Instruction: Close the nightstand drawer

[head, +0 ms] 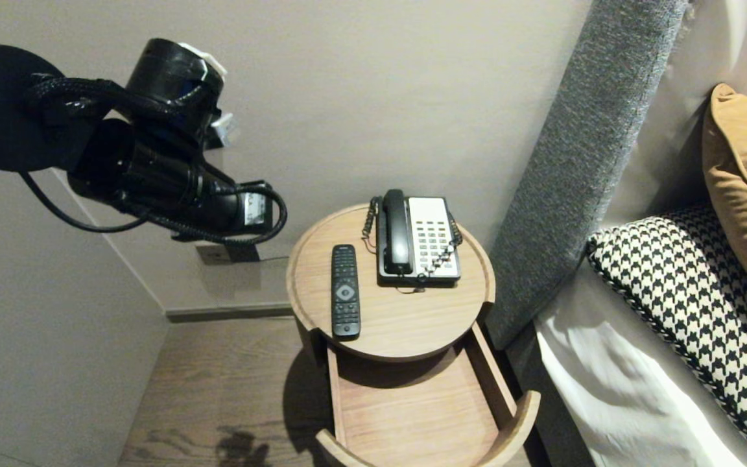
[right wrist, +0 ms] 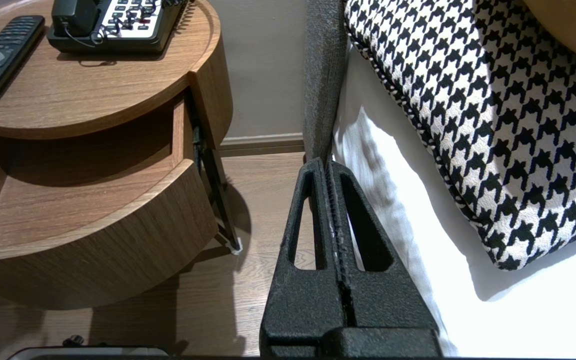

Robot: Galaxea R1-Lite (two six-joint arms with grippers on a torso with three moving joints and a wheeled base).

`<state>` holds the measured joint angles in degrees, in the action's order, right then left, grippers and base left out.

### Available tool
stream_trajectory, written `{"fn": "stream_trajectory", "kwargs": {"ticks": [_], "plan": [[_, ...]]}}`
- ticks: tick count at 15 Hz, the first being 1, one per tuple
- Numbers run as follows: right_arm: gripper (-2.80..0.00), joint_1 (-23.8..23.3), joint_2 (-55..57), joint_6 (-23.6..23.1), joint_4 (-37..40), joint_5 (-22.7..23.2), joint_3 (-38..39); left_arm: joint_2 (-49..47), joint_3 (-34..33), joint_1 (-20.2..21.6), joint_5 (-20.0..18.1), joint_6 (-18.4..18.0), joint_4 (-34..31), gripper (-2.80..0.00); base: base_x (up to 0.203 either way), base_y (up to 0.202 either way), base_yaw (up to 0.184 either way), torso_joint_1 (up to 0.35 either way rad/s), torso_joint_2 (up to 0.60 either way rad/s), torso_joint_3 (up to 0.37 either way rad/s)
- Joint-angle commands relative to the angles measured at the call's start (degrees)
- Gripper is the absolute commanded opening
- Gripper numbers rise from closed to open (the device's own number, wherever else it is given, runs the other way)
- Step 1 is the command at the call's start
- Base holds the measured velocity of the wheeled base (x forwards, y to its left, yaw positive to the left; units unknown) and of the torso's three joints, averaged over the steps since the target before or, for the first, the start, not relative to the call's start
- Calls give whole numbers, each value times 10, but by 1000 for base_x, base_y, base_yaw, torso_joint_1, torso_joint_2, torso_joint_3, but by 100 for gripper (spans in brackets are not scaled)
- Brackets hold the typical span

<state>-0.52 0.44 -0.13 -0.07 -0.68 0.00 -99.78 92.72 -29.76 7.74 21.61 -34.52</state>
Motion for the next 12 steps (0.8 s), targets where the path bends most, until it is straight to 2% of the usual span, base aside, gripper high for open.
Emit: {"fn": "stream_trajectory", "kwargs": {"ticks": [1,4,7,12], "plan": [[-280,0,0,0,0,0,1,52,-79,-20,-20,-6,-9,-280,0,0,0,0,0,0],[-280,0,0,0,0,0,1,82,-215,-52,-46,-12,-2,-280,0,0,0,0,0,0],[-280,0,0,0,0,0,1,92,-317,-98,-54,-11,43,-280,0,0,0,0,0,0],[-280,0,0,0,0,0,1,60,-395,-158,-57,-8,121,-280,0,0,0,0,0,0]]}}
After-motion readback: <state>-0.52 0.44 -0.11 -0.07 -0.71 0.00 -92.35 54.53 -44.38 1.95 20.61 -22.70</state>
